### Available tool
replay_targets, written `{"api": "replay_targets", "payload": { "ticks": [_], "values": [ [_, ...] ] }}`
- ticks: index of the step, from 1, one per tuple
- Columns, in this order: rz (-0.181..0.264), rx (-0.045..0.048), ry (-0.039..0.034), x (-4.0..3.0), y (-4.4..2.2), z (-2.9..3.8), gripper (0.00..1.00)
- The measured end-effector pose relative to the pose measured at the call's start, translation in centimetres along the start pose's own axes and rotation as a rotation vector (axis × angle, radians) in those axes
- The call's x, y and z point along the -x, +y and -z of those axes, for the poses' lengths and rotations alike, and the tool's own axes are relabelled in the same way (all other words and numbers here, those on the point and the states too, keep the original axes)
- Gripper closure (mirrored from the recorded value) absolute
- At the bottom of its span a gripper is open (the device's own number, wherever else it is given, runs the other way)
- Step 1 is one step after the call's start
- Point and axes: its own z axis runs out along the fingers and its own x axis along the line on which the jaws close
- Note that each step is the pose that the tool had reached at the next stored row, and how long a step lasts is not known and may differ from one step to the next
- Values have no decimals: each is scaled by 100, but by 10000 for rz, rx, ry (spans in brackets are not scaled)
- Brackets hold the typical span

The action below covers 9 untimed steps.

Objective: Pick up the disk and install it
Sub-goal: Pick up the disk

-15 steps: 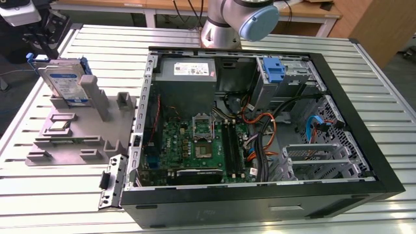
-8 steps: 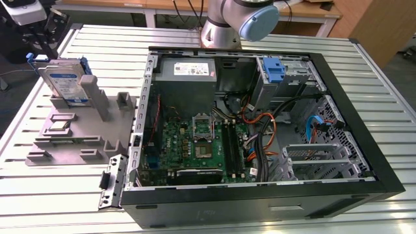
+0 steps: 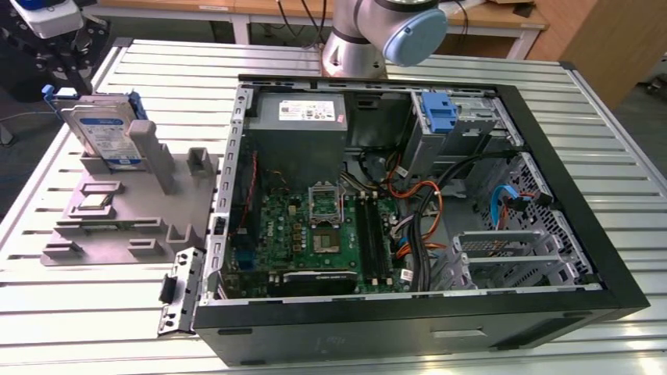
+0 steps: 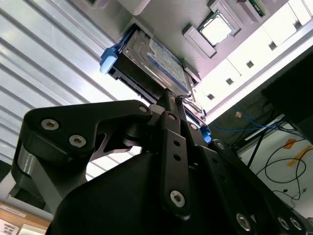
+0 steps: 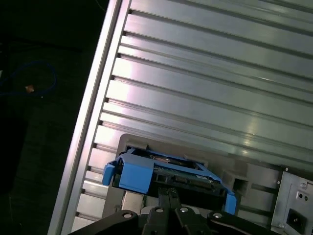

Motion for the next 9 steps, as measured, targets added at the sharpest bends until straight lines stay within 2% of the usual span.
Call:
{"api": "replay_targets", "payload": {
  "ticks": [5, 9],
  "values": [
    [80, 0, 3, 0, 0, 0, 90],
    [612, 1, 21, 0, 0, -1, 90]
  ]
}}
